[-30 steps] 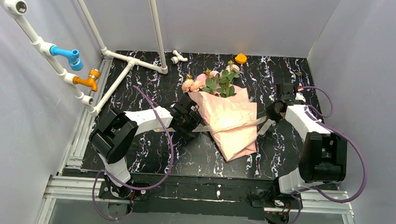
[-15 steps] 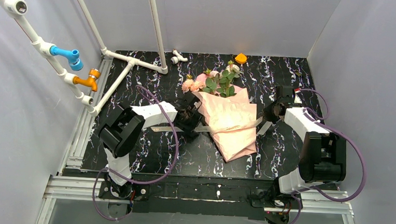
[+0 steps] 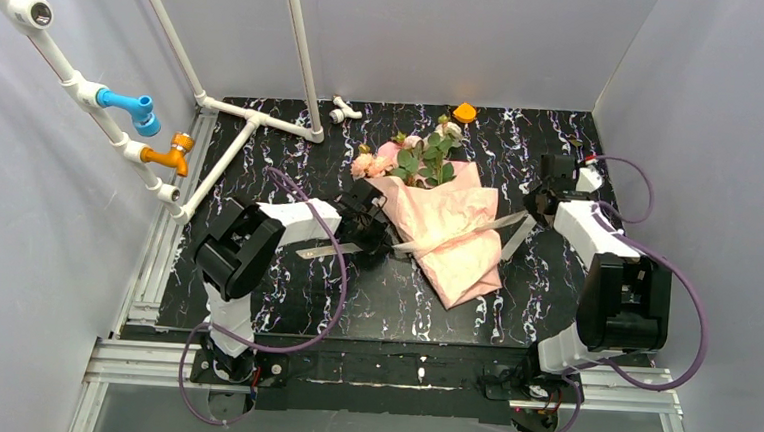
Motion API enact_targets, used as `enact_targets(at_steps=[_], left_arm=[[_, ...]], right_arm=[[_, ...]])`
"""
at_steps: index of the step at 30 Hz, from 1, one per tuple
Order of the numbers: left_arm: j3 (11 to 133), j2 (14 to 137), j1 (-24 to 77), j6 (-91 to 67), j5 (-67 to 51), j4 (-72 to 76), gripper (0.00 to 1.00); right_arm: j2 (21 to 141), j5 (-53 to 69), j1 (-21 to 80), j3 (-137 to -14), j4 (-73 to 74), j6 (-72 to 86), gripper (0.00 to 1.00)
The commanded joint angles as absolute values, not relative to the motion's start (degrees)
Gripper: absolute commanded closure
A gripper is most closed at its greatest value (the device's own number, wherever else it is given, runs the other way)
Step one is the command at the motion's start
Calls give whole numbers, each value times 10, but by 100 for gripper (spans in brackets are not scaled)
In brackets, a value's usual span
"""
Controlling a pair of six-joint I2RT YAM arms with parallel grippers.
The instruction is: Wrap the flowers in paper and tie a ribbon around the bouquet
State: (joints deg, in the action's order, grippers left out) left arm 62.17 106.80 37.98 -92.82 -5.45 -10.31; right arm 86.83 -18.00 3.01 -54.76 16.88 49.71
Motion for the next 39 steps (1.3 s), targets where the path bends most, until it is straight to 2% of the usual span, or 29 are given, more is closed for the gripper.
enact_targets(at_steps=[1, 7, 17, 19, 20, 21, 22, 29, 39], left_arm=[[583, 1044, 358, -872, -24, -159, 100], [519, 991, 325, -807, -27, -158, 100], [393, 861, 288, -681, 14, -194, 100], [373, 824, 285, -660, 30, -217, 100], [364, 702, 284, -652, 37, -228, 100], [357, 767, 284, -645, 48, -246, 100], [350, 756, 282, -638, 57, -260, 100], [299, 591, 241, -605, 113, -366, 100], [307, 418, 143, -548, 152, -473, 100]], right_arm=[[892, -297, 7, -620, 92, 439, 99], [963, -309, 5, -682, 32, 356, 99], [1057, -202, -1, -734, -66, 279, 99], [1075, -203, -1, -750, -63, 262, 99], [1087, -202, -1, -763, -56, 257, 99], [1102, -202, -1, -778, -45, 251, 99], [1115, -202, -1, -792, -34, 245, 99], [1161, -191, -1, -834, -29, 229, 99], [1168, -193, -8, -872, -8, 221, 99]])
